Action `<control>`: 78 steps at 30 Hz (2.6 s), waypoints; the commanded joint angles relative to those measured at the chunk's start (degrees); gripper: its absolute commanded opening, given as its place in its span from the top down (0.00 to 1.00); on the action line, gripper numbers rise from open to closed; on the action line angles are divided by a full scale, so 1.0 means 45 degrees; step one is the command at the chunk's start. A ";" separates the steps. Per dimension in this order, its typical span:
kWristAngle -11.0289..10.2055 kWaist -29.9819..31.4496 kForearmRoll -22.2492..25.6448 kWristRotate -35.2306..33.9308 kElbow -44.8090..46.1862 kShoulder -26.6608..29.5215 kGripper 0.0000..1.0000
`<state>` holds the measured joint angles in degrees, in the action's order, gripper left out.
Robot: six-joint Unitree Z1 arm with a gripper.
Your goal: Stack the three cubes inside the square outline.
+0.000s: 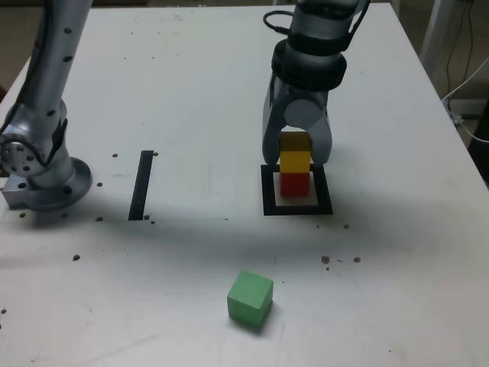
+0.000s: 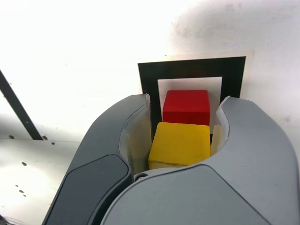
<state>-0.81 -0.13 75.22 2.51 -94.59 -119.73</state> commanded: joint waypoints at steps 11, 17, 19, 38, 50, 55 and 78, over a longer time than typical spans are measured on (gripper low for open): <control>0.0059 -0.0207 -0.0201 0.0293 -0.0094 -0.0366 0.47; 0.0164 -0.0214 -0.0324 0.0497 -0.0055 -0.0420 0.04; 0.0169 -0.0221 -0.0340 0.0497 -0.0026 -0.0416 0.03; -0.1352 -0.0075 -0.0114 -0.0043 0.0726 0.1860 0.01; -0.1395 0.2774 0.0191 -0.0405 0.1048 0.2788 0.00; -0.0980 0.4267 0.0034 -0.1155 0.1584 0.2903 0.00; 0.0807 0.8133 -0.0945 -0.2704 0.1080 0.0295 0.01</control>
<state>2.43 36.44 71.43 -9.75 -89.11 -116.99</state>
